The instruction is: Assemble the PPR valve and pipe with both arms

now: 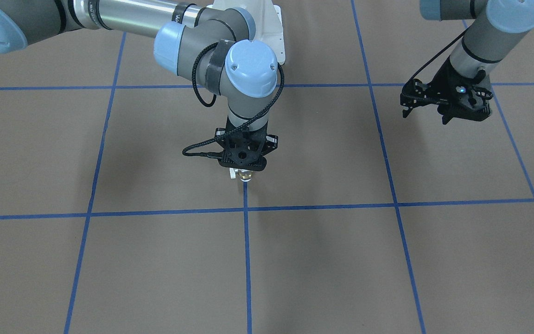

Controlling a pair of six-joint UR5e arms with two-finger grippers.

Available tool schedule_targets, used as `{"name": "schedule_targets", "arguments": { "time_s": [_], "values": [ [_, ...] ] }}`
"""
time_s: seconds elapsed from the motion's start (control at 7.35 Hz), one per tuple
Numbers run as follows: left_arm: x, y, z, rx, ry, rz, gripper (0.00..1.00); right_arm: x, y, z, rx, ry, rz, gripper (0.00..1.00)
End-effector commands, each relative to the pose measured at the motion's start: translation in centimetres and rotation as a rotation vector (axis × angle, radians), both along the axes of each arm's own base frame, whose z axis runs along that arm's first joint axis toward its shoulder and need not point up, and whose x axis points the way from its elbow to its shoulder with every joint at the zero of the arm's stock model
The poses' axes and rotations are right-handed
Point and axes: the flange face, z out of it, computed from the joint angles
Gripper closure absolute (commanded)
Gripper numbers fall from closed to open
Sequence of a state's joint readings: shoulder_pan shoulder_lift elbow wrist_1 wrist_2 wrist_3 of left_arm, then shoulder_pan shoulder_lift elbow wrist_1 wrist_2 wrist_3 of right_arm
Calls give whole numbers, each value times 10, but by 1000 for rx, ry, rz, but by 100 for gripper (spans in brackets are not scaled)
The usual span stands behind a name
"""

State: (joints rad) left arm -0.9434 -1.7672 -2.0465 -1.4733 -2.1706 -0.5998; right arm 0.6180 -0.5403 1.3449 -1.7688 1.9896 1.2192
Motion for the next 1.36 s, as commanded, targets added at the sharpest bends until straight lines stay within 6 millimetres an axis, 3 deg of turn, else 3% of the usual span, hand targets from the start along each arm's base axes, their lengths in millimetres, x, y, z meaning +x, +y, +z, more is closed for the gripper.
{"name": "schedule_targets", "arguments": {
  "time_s": [0.0,0.14,0.54,0.82,0.95,1.22],
  "values": [
    [0,0,0,-1,0,-1,1,0,-1,2,-1,3,-1,17],
    [0,0,0,-1,0,-1,1,0,0,0,-5,1,5,1],
    [0,0,-1,-2,1,-1,1,2,-1,-6,3,-8,4,1],
    [0,0,-2,1,3,0,1,25,-3,-25,17,-54,26,0],
    [-4,-1,-1,4,3,-4,1,62,-9,-27,8,-100,43,0],
    [-29,-5,2,8,24,-3,1,167,28,68,25,-128,69,0]
  ]
}}
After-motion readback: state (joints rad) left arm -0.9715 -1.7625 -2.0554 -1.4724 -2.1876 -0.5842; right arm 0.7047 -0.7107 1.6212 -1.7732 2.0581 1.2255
